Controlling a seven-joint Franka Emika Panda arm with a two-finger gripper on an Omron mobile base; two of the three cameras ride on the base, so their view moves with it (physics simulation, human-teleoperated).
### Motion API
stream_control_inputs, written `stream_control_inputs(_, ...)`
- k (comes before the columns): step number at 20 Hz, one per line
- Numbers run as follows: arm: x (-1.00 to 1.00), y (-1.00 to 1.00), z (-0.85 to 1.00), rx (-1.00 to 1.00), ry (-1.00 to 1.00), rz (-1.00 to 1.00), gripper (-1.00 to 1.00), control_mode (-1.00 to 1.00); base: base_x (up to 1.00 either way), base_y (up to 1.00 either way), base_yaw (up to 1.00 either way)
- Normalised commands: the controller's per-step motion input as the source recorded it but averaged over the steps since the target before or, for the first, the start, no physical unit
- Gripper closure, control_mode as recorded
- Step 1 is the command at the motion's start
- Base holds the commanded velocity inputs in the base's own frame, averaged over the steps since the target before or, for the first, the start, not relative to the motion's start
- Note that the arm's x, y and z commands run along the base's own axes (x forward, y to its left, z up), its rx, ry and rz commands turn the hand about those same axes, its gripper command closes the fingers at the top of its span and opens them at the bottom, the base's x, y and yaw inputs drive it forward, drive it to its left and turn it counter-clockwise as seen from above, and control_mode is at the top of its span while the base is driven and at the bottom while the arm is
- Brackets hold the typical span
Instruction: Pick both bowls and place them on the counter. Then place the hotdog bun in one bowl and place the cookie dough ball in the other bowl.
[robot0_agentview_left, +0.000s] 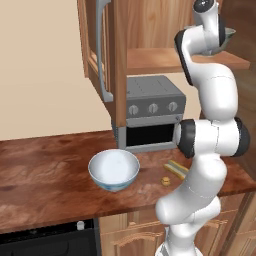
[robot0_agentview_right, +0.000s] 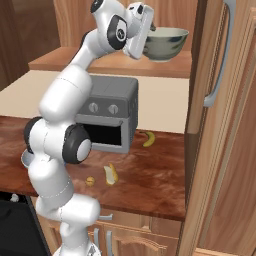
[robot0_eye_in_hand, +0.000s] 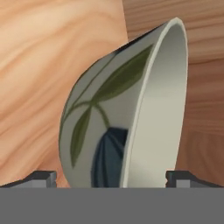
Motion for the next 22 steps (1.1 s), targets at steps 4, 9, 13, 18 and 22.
stream_control_inputs(4, 0.00, 0.00, -0.40, 0.00, 0.02, 0.00, -1.00, -1.00, 0.00, 0.00, 0.00)
stream_control_inputs(9, 0.00, 0.00, -0.33, 0.00, 0.00, 0.00, 1.00, -1.00, 0.00, 0.00, 0.00)
stream_control_inputs(13, 0.00, 0.00, -0.16, 0.00, 0.00, 0.00, 1.00, -1.00, 0.00, 0.00, 0.00)
stream_control_inputs(18, -0.02, -0.01, -0.34, 0.02, -0.03, 0.00, 1.00, -1.00, 0.00, 0.00, 0.00)
stream_control_inputs(22, -0.24, -0.02, -0.46, 0.01, -0.18, 0.00, 1.00, -1.00, 0.00, 0.00, 0.00)
